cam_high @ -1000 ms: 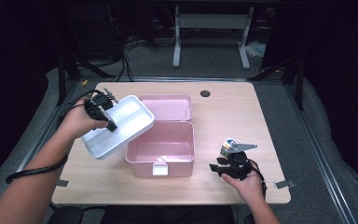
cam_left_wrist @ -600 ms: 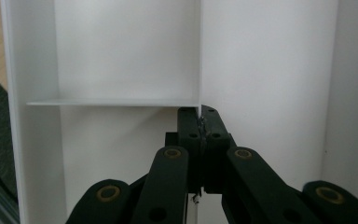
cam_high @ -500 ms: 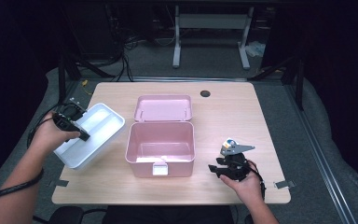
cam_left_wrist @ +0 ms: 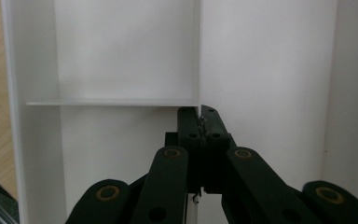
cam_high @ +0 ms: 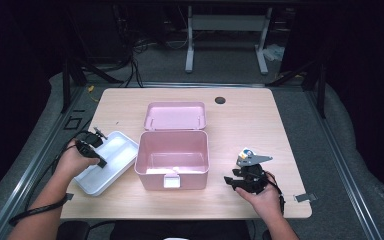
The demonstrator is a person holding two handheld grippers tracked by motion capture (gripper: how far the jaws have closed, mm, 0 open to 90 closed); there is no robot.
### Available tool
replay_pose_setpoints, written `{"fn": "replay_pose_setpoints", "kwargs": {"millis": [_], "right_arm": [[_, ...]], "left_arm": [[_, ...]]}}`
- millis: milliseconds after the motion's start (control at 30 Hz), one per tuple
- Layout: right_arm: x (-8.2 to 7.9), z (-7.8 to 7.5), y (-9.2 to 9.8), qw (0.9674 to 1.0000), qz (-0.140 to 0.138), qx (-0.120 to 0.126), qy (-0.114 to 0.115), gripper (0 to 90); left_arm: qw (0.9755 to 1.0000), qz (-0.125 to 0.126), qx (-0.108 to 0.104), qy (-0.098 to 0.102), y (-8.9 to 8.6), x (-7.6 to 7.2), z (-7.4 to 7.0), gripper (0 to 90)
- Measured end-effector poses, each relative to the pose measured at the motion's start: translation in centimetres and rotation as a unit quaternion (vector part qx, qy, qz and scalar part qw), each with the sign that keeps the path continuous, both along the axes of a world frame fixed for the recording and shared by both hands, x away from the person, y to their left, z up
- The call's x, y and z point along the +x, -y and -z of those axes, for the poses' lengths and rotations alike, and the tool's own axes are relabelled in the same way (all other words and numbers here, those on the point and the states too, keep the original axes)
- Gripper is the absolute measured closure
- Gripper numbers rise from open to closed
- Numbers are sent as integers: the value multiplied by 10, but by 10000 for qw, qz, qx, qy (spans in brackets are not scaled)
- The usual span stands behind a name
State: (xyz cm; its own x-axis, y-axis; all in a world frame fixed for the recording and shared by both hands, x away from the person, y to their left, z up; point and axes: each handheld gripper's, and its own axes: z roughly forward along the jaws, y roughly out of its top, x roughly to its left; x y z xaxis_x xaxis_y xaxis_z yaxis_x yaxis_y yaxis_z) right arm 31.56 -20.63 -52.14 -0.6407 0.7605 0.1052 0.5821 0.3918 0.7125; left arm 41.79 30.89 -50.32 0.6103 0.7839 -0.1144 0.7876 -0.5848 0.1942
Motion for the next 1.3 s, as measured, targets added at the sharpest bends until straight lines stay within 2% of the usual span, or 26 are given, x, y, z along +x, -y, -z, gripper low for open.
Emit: {"fn": "replay_pose_setpoints", "kwargs": {"millis": [200, 300, 400, 500, 533, 567, 633, 667, 700, 733, 800, 967, 1067, 1133, 1167, 1200, 1233, 1300], "right_arm": [[-1, 0, -1, 10000, -15, -30, -36, 525], [0, 1, -2, 10000, -66, -45, -45, 525], [0, 1, -3, 9999, -87, -101, -38, 525], [0, -1, -5, 9997, -98, -224, -3, 517], [1, -2, -5, 9997, -149, -176, -26, 513], [1, -4, -5, 9995, -138, -272, -1, 512], [2, -8, -6, 9995, -189, -259, 25, 506], [2, -8, -6, 9995, -189, -259, 25, 506], [4, -14, -6, 9993, -215, -292, 62, 499], [4, -14, -6, 9993, -215, -292, 62, 499], [8, -23, -5, 9989, -236, -386, 86, 491], [16, -37, -4, 9976, -320, -611, 40, 489], [26, -49, -6, 9950, -458, -884, -7, 496], [30, -52, -7, 9943, -513, -936, -52, 496], [37, -57, -10, 9915, -633, -1133, -135, 496], [37, -57, -10, 9915, -633, -1133, -135, 496], [45, -62, -13, 9881, -707, -1354, -190, 494], [51, -66, -15, 9860, -731, -1482, -221, 490]], "left_arm": [[10000, -4, 21, -41, 1, -2, 15, 893], [10000, -23, -12, -32, 0, -3, 17, 892], [10000, 9, 51, 9, 0, -5, 19, 888], [9997, -59, 19, 232, -2, -8, 15, 794], [9993, -74, 51, 364, -3, -11, 13, 759], [9993, -74, 51, 364, -3, -11, 13, 727], [9974, -283, -245, 609, -9, -22, 10, 682], [9974, -283, -245, 609, -9, -22, 10, 644], [9958, -402, -450, 686, -12, -30, 9, 623], [9958, -402, -450, 686, -12, -30, 9, 613], [9927, -573, -669, 823, -17, -38, 7, 593], [9916, -536, -716, 929, -20, -44, 7, 543], [9907, -517, -711, 1039, -20, -50, 3, 519], [9902, -540, -733, 1059, -19, -51, 1, 514], [9899, -496, -717, 1121, -18, -55, -1, 508], [9899, -496, -717, 1121, -18, -55, -1, 508], [9898, -436, -701, 1161, -18, -57, -3, 508], [9892, -368, -664, 1252, -17, -61, -6, 503]]}}
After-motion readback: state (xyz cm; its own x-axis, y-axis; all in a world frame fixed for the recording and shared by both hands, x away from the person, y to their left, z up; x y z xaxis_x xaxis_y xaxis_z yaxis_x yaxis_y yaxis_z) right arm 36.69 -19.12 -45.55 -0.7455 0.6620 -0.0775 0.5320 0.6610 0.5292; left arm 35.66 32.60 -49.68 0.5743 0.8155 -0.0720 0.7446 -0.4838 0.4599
